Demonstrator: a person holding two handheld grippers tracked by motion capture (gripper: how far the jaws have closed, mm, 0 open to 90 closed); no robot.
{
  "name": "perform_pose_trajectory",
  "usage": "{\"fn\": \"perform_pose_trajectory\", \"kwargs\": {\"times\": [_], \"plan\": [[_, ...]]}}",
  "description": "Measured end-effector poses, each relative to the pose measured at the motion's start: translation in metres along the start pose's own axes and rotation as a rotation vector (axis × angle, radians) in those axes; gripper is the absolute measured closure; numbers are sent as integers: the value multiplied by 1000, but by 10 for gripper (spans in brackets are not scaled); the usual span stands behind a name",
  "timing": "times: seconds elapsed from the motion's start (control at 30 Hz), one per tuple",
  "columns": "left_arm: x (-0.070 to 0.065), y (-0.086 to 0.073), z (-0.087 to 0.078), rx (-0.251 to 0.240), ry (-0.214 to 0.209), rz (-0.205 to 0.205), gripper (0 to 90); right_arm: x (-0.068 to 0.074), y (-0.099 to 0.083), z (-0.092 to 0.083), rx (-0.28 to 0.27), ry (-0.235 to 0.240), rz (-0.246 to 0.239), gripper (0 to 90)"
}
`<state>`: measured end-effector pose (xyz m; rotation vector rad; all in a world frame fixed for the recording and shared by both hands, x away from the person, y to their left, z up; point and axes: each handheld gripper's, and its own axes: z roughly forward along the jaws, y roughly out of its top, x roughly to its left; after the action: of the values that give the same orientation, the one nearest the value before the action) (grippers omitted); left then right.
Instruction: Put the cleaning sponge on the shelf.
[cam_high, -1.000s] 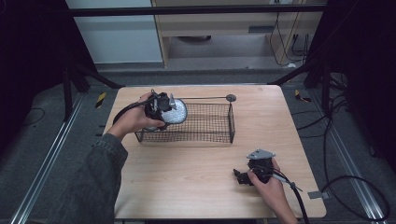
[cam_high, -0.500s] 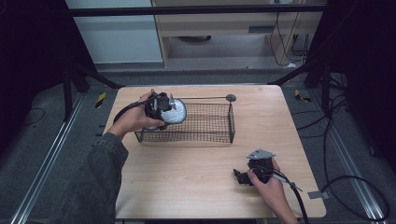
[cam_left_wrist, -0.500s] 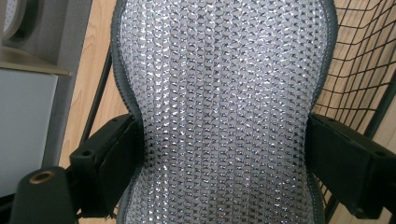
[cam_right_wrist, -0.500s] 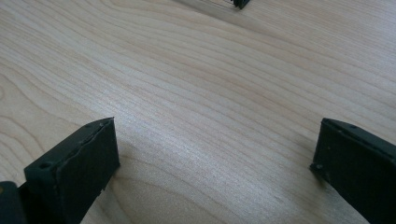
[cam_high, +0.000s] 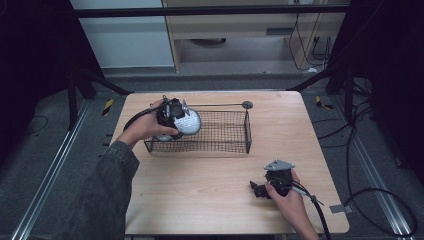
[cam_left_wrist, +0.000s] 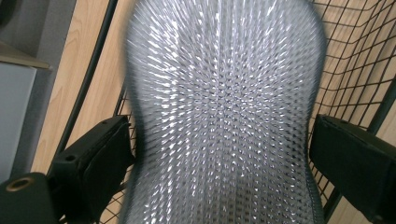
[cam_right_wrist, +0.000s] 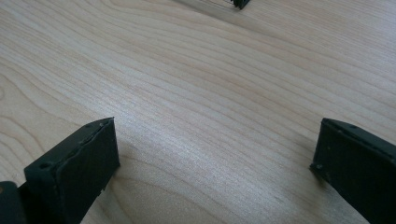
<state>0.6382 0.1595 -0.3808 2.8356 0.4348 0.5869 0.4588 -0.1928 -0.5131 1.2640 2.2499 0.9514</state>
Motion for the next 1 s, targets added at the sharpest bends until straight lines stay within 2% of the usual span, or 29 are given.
{"fn": "perform_pose_trajectory", "kwargs": {"times": [0.13,0.43,0.83,1.0], "plan": [[1,0,-2,-17,0,-24,54,0,0,0,0,0,0,4],[-2,0,-7,-25,7,-12,67,0,0,0,0,0,3,4],[-5,0,-18,-69,1,-39,74,0,0,0,0,-1,2,4],[-9,0,-22,-92,1,-77,72,0,0,0,0,-1,2,4]]}}
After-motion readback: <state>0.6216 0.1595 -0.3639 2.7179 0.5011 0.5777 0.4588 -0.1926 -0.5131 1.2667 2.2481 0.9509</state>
